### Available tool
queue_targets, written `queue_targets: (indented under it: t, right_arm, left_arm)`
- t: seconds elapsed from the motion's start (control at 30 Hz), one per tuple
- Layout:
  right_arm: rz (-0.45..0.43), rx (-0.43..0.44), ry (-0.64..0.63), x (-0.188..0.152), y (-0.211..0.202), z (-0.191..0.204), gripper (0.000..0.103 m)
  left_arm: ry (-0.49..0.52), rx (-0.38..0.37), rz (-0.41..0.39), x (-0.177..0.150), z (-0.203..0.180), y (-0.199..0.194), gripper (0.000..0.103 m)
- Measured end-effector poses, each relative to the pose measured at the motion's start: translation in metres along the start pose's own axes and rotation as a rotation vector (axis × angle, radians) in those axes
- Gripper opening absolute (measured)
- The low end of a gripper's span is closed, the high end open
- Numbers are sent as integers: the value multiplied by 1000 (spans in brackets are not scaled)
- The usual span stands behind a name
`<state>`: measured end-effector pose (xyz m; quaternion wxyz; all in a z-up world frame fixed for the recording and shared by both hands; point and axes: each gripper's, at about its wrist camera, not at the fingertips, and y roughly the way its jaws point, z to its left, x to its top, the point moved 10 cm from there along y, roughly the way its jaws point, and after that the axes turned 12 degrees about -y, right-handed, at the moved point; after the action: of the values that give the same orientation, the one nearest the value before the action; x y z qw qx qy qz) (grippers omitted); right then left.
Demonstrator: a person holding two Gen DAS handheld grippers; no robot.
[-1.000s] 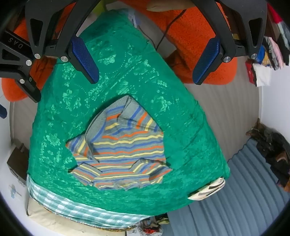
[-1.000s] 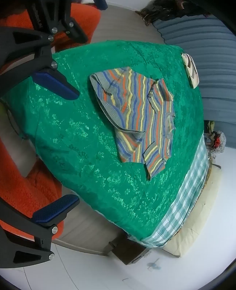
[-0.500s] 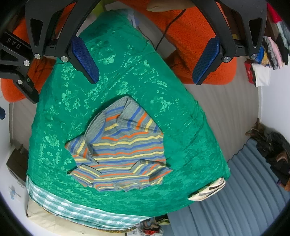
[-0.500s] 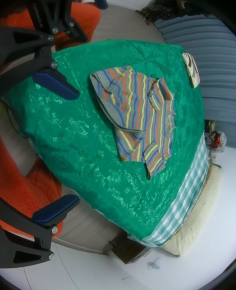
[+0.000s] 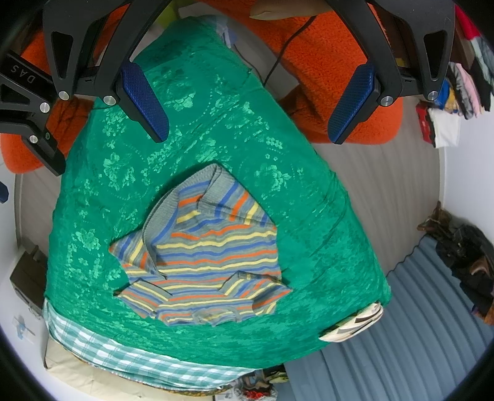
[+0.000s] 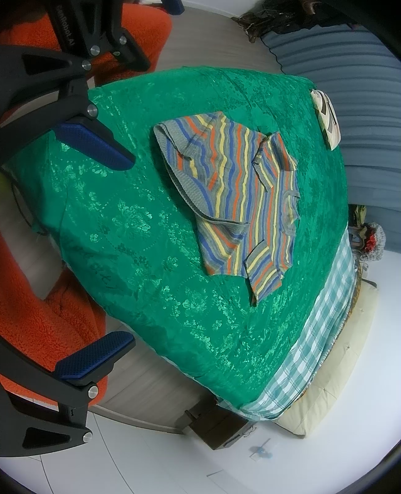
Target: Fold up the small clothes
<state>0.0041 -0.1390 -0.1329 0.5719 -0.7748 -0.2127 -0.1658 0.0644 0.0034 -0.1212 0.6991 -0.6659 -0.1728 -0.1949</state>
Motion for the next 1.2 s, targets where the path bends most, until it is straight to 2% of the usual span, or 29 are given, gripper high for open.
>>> queue_targets:
  t: [0.9,0.97,1.03,1.1,1.13,1.2]
  right_arm:
    - [5,8,-1,-6,5,2,103]
    - [-2,35,0,-7,9,4,103]
    - [-16,93,19,-9,20,1,103]
    - [-29,113,33,-8,36,-12,103]
    - [-36,91,32,-10,48,-24,103]
    - [-47,45,2,-5,65,-43,103]
  left_arm:
    - [12,9,9,-7,5,11,103]
    - [21,31,17,-8,11,27,103]
    - [33,109,57,-14,25,56,103]
    - [30,185,95,-22,42,81,102]
    - [27,207,119,-27,50,91,102]
    - [-4,207,154,-35,62,104,102]
